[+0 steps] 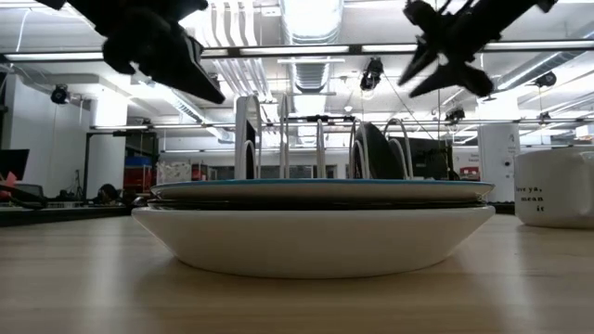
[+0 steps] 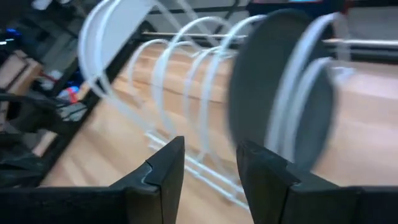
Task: Sort dishes
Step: Adjust the dish rack
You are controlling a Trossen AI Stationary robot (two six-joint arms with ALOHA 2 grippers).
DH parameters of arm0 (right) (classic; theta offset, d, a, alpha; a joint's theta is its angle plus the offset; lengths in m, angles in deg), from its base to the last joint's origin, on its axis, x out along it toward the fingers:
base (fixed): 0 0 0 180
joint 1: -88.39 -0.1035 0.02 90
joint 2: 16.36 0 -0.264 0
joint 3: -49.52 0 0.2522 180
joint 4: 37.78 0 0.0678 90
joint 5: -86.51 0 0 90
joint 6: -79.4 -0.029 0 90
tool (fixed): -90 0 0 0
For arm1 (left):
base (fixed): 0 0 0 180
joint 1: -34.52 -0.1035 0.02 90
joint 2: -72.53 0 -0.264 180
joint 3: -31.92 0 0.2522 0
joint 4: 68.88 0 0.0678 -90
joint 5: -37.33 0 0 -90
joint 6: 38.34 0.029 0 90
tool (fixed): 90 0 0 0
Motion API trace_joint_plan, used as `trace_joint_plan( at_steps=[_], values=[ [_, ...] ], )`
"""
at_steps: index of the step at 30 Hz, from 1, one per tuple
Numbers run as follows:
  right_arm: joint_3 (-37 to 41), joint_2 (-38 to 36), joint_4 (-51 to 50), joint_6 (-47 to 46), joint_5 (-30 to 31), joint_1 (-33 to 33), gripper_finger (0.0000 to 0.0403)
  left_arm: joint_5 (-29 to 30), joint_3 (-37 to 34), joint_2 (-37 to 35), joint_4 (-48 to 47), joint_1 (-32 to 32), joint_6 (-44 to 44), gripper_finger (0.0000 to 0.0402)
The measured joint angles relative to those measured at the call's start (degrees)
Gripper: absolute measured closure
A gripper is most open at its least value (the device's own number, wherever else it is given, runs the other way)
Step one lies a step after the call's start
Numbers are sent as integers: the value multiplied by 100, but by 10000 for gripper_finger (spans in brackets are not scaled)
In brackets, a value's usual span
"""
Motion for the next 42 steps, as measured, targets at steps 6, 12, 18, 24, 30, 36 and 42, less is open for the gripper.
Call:
trace_joint_plan(
  at_steps=[6,12,18,24,30,36,42],
  values=[
    [-2,-301,-1459,-480,823,-4,289,4,-1,420,94,-312,78,401],
    [20,53,-1480,-353,1156,14,325,7,-3,789,256,-579,149,401],
    [20,673,-657,201,1057,154,363,-3,10,906,256,-645,151,401],
    [-31,1234,-91,487,828,256,388,-9,14,842,239,-645,133,401],
    [-171,1422,-130,476,838,270,395,-11,14,831,216,-644,129,401],
    [-316,1361,-143,616,1001,293,395,-13,14,831,217,-642,112,401],
    [-417,1358,-185,738,1013,341,395,-15,16,825,222,-642,105,401]
  ],
)
